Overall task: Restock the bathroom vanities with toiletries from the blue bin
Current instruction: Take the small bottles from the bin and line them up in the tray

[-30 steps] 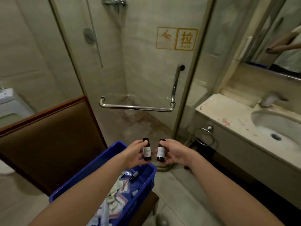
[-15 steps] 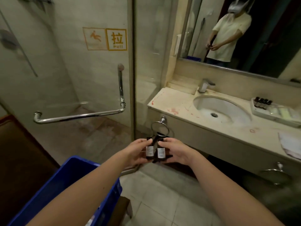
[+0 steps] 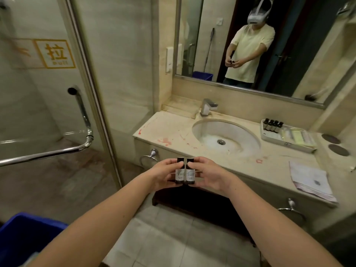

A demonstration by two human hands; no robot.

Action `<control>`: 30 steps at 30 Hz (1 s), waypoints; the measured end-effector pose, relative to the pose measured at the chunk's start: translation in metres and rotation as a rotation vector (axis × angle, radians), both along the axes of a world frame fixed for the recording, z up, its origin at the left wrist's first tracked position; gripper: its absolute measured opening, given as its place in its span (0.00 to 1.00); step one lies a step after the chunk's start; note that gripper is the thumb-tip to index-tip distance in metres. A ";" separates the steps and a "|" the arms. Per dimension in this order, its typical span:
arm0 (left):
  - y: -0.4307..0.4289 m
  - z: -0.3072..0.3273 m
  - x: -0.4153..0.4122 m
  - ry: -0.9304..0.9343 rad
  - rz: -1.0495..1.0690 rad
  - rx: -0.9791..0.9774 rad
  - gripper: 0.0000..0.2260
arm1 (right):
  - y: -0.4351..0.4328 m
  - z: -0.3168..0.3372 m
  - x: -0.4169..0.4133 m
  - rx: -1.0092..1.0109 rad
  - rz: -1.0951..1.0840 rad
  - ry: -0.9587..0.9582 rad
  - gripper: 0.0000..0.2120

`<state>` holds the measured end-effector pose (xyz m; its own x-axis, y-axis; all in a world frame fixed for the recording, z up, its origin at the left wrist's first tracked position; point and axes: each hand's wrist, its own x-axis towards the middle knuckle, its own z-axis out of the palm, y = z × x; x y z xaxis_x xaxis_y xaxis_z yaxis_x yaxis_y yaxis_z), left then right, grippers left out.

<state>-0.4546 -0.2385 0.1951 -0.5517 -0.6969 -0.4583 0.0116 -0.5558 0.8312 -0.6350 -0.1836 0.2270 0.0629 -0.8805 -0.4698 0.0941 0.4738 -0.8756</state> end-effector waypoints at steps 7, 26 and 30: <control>-0.009 0.009 -0.090 0.009 -0.076 -0.035 0.17 | 0.005 0.006 -0.087 -0.048 -0.071 -0.029 0.15; -0.075 0.015 -0.280 0.016 -0.442 -0.047 0.18 | -0.006 0.000 -0.244 -0.067 -0.439 -0.052 0.16; -0.113 0.017 -0.321 0.033 -0.515 -0.055 0.17 | -0.031 0.006 -0.276 -0.077 -0.507 -0.014 0.17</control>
<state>-0.7753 -0.3514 0.2125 -0.8433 -0.3537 -0.4047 -0.2250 -0.4516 0.8634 -0.9109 -0.2151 0.2331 -0.3753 -0.8341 -0.4043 0.3071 0.2997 -0.9033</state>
